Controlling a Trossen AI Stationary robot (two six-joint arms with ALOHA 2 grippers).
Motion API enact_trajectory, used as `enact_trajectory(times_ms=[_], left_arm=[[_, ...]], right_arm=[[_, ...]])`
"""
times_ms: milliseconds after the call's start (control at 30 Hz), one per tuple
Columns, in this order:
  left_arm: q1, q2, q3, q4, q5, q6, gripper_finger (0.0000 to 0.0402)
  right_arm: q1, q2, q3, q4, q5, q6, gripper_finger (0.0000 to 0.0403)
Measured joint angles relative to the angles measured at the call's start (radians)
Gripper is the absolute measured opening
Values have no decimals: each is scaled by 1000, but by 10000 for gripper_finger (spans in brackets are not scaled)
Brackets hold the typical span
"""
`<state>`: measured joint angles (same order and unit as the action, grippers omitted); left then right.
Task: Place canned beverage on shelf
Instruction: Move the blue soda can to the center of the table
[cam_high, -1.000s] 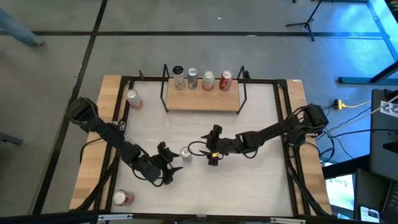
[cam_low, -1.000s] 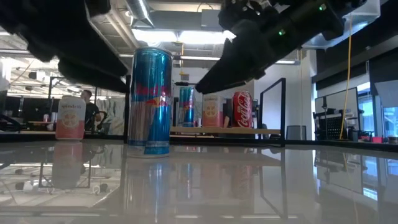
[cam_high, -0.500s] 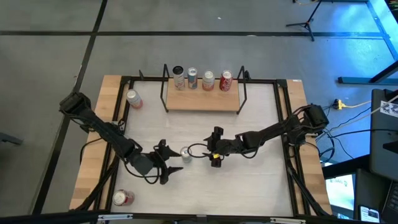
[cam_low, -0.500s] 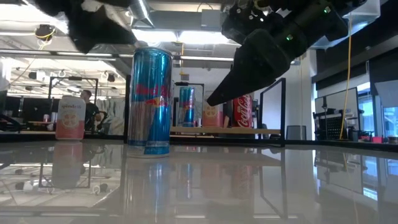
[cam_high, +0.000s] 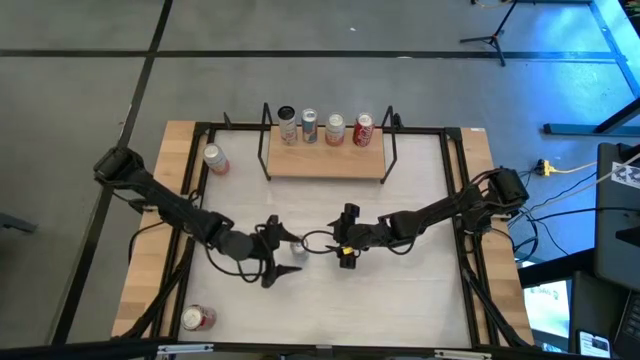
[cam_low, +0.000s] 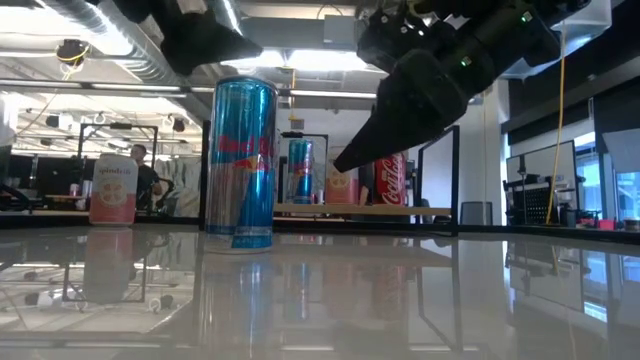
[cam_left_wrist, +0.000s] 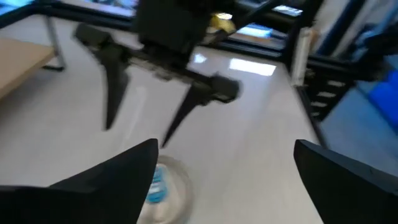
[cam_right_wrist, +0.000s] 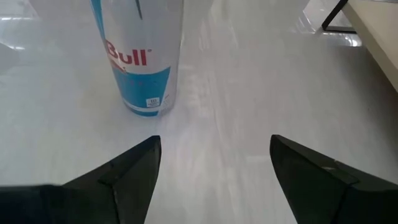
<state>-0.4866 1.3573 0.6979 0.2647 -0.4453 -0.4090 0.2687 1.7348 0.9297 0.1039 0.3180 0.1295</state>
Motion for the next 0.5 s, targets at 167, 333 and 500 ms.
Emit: enact_trajectory(times_ms=[167, 333, 500], left_arm=[[-13, 0, -1, 34, -11, 80, 371], [-12, 0, -1, 27, -75, 84, 367], [11, 13, -1, -35, -158, 36, 367]], right_arm=[[0, 1, -2, -1, 4, 0, 301], [0, 1, -2, -1, 4, 0, 301], [0, 1, -2, -1, 4, 0, 301]])
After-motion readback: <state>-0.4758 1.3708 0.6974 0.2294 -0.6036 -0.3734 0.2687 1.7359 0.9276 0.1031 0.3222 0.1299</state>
